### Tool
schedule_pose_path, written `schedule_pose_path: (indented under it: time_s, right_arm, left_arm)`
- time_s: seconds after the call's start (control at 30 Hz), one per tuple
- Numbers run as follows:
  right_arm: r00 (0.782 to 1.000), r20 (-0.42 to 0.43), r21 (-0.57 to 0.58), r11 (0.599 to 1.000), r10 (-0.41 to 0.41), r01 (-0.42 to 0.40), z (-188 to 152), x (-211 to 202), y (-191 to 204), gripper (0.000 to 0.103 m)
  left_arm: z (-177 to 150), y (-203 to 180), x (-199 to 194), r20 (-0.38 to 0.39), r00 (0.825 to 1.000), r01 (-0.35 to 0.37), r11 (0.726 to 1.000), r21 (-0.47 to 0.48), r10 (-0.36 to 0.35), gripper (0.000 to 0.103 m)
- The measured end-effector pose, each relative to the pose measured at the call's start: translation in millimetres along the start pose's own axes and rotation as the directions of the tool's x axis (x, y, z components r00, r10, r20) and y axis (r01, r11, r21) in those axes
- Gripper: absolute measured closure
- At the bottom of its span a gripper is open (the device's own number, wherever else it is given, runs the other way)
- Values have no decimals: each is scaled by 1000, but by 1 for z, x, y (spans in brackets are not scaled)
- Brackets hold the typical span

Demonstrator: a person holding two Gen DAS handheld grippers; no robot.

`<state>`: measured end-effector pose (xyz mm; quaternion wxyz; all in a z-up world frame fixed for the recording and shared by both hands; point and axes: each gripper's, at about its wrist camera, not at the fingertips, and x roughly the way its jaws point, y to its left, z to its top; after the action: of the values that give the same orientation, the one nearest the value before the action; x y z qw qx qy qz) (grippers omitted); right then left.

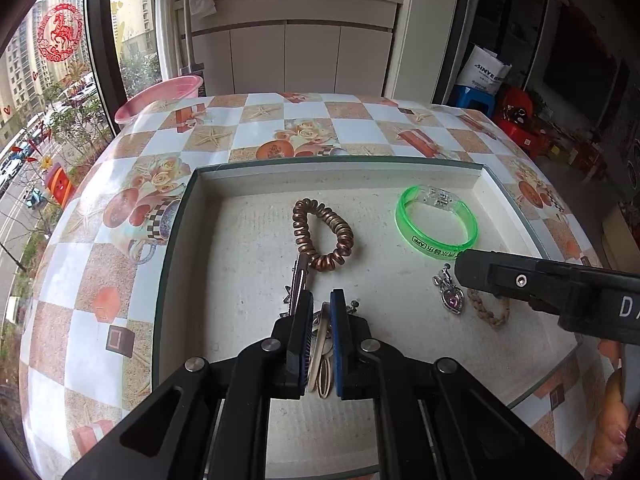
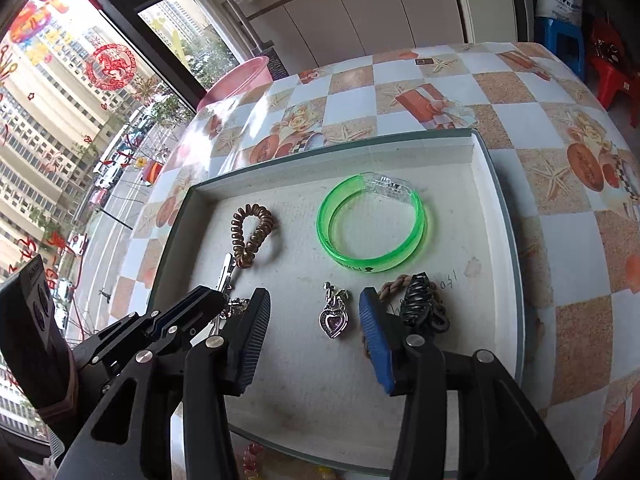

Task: Organize jewelry
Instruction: 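Open both tools to release the pendant and hair clip in the tray, then withdraw both open tools from the tray toward the beaded bracelet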

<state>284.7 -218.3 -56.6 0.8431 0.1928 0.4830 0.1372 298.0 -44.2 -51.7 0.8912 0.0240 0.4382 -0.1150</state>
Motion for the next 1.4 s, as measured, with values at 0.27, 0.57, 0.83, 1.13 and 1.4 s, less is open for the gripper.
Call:
schedule_pose_path:
  time_s: [0.27,0.57,0.83,1.13,1.4]
  right_arm:
    - [998,52,66,997,44,-48,1,-25,-12,42]
    - [995,83,100,993,50,-58,-4,-43,-23,41]
    - [997,71,107,994,22,-29,-15,-49,-33,32]
    - [997,73,87,996,-26,19,-22,-64,-34,25]
    - [995,58,75,995,-75,71,-37,-69,-31,17]
  left_arm:
    - [4,-5,-8,17,1000,-26,1000,1,26,82]
    - [6,-11,-17,21,999,-34,999,13,33,82]
    - [8,-9,-30,35,999,-39,999,13,38,81]
    - [0,-4,-52,80,995,-62,998,-21,63,0]
    - [-11,-7,-78,92,993,-81,997,3,80,0]
